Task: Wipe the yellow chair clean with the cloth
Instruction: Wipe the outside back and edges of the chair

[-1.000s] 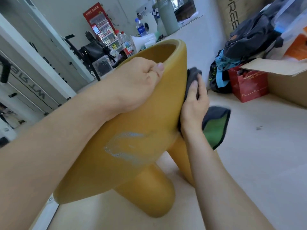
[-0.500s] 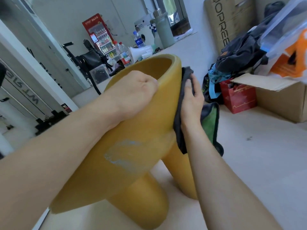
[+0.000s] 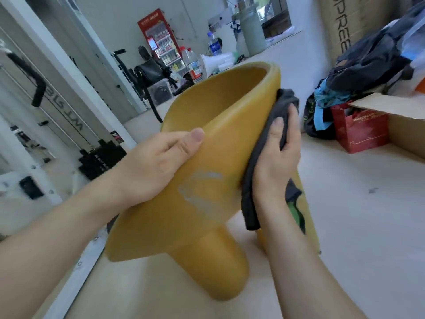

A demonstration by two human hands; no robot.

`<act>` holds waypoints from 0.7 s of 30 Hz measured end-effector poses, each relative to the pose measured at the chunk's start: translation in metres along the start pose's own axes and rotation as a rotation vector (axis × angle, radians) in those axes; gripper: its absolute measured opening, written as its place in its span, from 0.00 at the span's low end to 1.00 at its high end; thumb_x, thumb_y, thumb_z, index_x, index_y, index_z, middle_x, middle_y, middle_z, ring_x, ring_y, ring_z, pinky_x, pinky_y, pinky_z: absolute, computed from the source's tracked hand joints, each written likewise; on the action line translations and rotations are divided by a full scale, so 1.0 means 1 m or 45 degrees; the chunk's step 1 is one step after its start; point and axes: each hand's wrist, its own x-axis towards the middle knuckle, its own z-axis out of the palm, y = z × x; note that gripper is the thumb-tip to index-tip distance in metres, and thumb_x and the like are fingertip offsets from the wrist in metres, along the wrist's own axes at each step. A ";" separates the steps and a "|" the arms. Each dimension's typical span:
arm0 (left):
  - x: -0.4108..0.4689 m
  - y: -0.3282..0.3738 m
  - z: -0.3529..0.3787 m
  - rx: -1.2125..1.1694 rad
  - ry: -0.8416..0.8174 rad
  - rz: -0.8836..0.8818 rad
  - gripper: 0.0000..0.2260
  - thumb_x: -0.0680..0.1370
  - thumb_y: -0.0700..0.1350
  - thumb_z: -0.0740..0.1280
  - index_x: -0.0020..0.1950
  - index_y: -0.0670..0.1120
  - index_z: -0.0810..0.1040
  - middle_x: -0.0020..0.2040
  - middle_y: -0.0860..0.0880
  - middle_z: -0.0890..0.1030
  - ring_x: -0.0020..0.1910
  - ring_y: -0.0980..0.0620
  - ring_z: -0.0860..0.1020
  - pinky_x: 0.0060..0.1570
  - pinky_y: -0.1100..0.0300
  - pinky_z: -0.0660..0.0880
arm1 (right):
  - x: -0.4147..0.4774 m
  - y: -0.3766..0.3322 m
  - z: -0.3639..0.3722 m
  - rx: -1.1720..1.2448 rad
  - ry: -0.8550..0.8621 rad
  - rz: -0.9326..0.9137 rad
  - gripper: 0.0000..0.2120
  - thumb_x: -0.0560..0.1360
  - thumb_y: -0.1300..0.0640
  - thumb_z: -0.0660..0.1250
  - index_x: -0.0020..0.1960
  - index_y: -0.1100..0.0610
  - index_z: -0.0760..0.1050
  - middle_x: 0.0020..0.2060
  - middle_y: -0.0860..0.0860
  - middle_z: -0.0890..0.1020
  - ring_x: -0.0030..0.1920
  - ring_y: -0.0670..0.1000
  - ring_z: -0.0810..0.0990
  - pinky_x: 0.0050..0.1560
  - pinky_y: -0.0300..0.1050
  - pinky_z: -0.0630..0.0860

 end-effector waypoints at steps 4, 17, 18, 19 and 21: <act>0.004 -0.003 0.005 -0.067 0.074 0.065 0.37 0.75 0.66 0.55 0.49 0.28 0.72 0.41 0.25 0.74 0.38 0.27 0.75 0.37 0.33 0.74 | -0.076 -0.017 0.017 -0.213 0.096 -0.380 0.17 0.80 0.56 0.58 0.68 0.54 0.71 0.66 0.56 0.73 0.68 0.54 0.70 0.71 0.53 0.64; 0.040 0.022 0.027 0.013 0.187 0.041 0.36 0.75 0.67 0.50 0.52 0.33 0.74 0.45 0.32 0.79 0.42 0.35 0.79 0.49 0.38 0.77 | 0.002 0.047 -0.017 -0.001 0.093 0.422 0.20 0.84 0.52 0.52 0.76 0.51 0.61 0.74 0.46 0.66 0.73 0.43 0.63 0.67 0.32 0.58; 0.040 0.021 0.027 0.021 0.186 0.039 0.37 0.74 0.67 0.50 0.52 0.33 0.74 0.45 0.32 0.79 0.43 0.35 0.79 0.50 0.38 0.77 | -0.024 0.061 -0.021 -0.018 0.106 0.557 0.21 0.84 0.51 0.50 0.77 0.50 0.58 0.75 0.45 0.64 0.74 0.45 0.61 0.69 0.36 0.58; 0.040 0.020 0.027 0.023 0.190 0.035 0.37 0.74 0.67 0.50 0.52 0.33 0.74 0.45 0.32 0.79 0.43 0.35 0.79 0.50 0.37 0.77 | -0.048 0.070 -0.025 -0.009 0.112 0.717 0.22 0.84 0.50 0.50 0.77 0.49 0.56 0.75 0.45 0.62 0.75 0.47 0.60 0.71 0.39 0.58; 0.039 0.019 0.027 0.022 0.205 0.043 0.36 0.76 0.67 0.50 0.53 0.34 0.75 0.46 0.31 0.79 0.43 0.34 0.79 0.49 0.37 0.77 | -0.074 0.076 -0.024 0.098 0.141 0.921 0.22 0.84 0.51 0.50 0.78 0.47 0.54 0.76 0.45 0.60 0.75 0.49 0.60 0.74 0.45 0.58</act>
